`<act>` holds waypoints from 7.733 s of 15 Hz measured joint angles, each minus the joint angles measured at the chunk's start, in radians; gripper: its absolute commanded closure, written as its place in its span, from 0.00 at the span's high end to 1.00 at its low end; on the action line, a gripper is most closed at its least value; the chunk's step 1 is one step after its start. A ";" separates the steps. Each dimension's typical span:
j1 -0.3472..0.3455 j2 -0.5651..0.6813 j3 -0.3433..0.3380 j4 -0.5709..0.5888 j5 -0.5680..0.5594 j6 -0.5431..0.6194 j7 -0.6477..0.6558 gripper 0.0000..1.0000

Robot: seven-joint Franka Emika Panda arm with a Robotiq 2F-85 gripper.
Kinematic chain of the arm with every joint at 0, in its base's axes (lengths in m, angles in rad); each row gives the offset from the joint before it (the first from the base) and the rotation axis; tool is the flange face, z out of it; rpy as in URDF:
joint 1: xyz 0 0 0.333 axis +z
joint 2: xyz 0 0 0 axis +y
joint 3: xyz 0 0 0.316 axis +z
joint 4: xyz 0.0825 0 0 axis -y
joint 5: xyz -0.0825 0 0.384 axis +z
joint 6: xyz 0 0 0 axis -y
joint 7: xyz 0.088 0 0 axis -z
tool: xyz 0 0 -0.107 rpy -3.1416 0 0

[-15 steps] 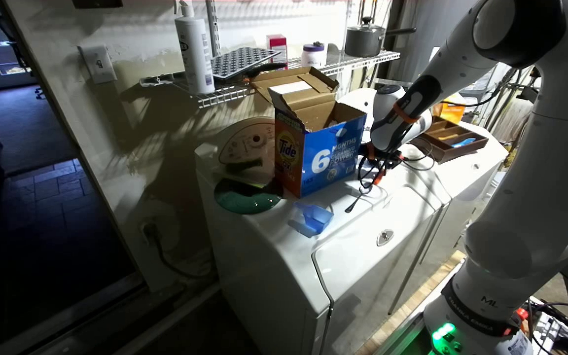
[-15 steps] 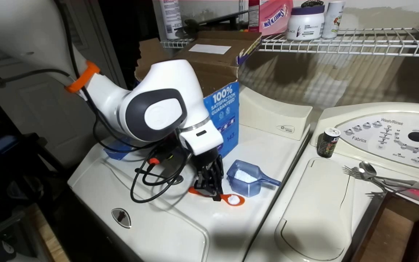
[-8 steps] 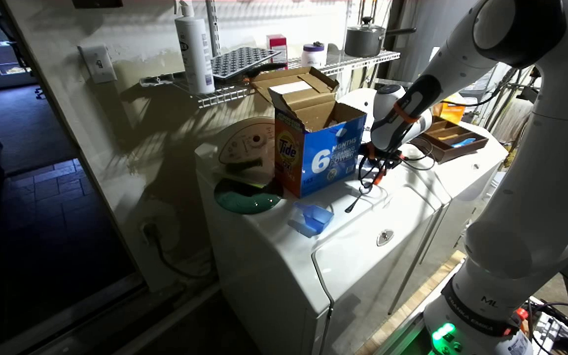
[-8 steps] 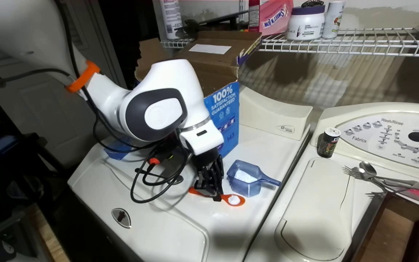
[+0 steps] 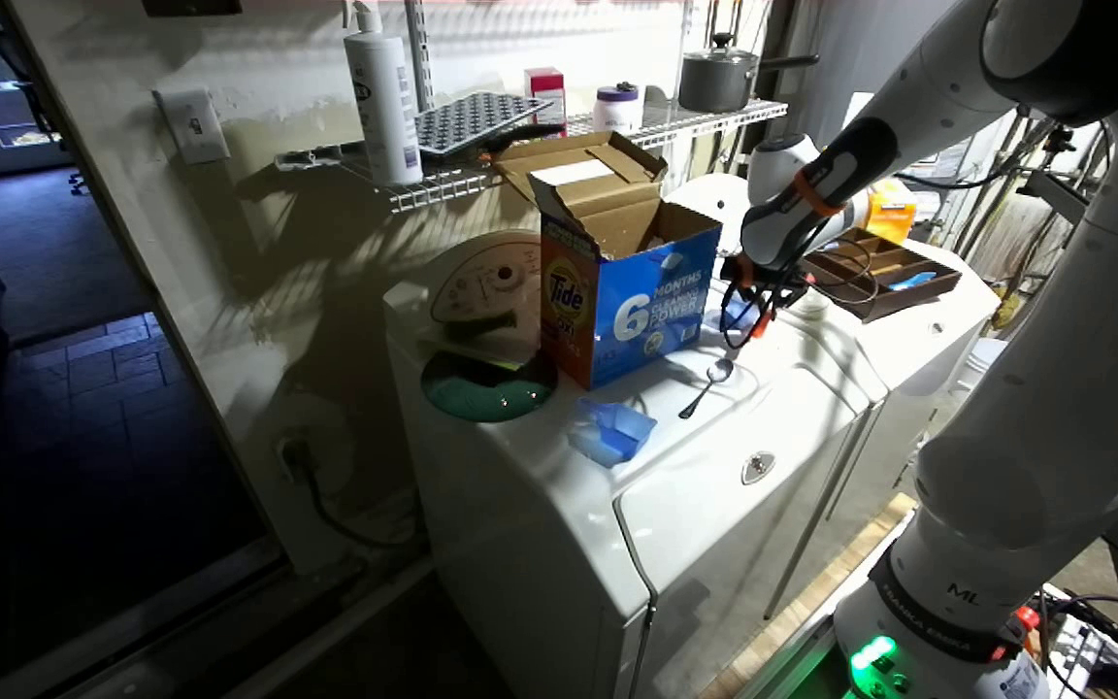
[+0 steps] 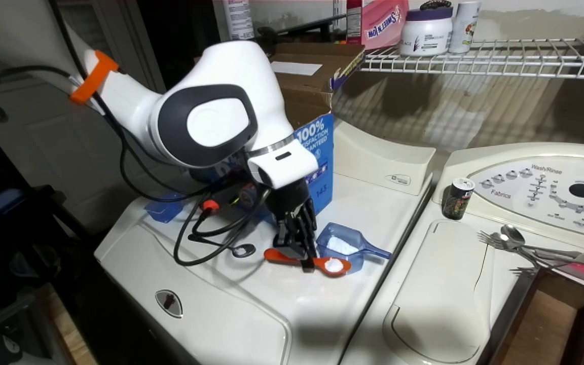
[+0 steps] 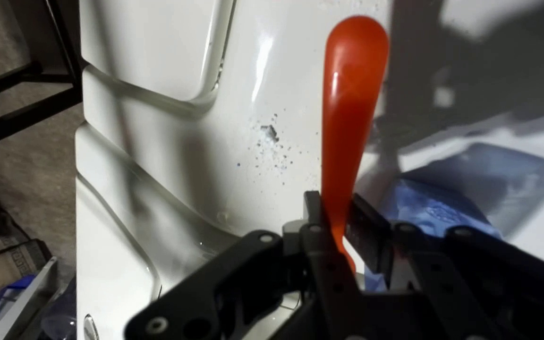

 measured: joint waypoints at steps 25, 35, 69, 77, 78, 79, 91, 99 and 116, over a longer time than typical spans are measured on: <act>-0.005 -0.197 0.150 0.209 0.002 -0.198 -0.609 0.04; 0.017 -0.291 0.206 0.214 0.008 -0.208 -0.874 0.04; 0.169 -0.329 0.351 0.100 -0.679 -0.184 -1.323 0.04; 0.191 -0.331 0.351 0.074 -0.860 -0.146 -1.404 0.04; 0.191 -0.331 0.351 0.073 -0.868 -0.145 -1.420 0.04; 0.192 -0.331 0.351 0.072 -0.874 -0.144 -1.435 0.04; 0.195 -0.338 0.332 0.070 -0.863 -0.142 -1.518 0.04; 0.198 -0.359 0.288 0.070 -0.513 -0.238 -1.533 0.04; 0.151 -0.372 0.259 0.121 -0.142 -0.399 -1.241 0.04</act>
